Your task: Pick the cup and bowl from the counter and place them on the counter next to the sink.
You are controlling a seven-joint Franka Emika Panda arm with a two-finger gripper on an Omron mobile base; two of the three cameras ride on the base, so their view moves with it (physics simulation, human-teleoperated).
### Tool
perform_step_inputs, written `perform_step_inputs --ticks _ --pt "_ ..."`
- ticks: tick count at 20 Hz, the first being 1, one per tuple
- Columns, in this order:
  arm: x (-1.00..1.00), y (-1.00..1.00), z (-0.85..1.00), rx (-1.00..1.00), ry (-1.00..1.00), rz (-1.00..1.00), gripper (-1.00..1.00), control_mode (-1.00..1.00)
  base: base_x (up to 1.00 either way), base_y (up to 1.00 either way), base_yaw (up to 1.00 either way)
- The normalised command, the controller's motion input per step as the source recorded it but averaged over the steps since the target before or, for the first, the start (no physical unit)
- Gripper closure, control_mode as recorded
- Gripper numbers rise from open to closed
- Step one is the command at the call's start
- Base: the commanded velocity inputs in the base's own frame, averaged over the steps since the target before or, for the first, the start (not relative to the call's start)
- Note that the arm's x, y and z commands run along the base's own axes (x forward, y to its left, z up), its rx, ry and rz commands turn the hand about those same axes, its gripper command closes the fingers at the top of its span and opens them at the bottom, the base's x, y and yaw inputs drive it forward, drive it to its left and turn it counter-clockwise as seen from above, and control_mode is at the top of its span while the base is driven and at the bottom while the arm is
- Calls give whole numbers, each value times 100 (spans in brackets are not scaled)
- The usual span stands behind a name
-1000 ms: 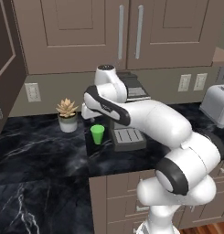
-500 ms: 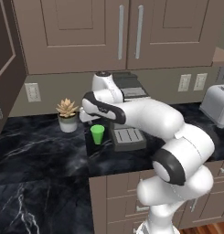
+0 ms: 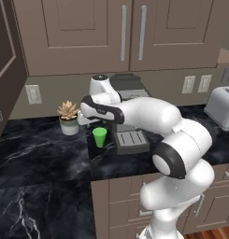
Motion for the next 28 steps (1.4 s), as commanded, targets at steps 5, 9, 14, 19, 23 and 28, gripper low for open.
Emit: perform_step_inputs --ticks 5,9,14,19,23,28 --pt "0 -15 -21 0 0 0 -100 -100 0 0 0" --pt "0 -14 -33 0 0 0 -100 -100 0 0 0" --pt "14 3 -16 0 0 0 -100 -100 0 0 0" --pt "31 9 -19 0 0 0 -100 -100 0 0 0" --pt "21 1 -17 0 0 0 -100 -100 0 0 0" --pt "7 5 -12 0 0 0 -100 -100 0 0 0"
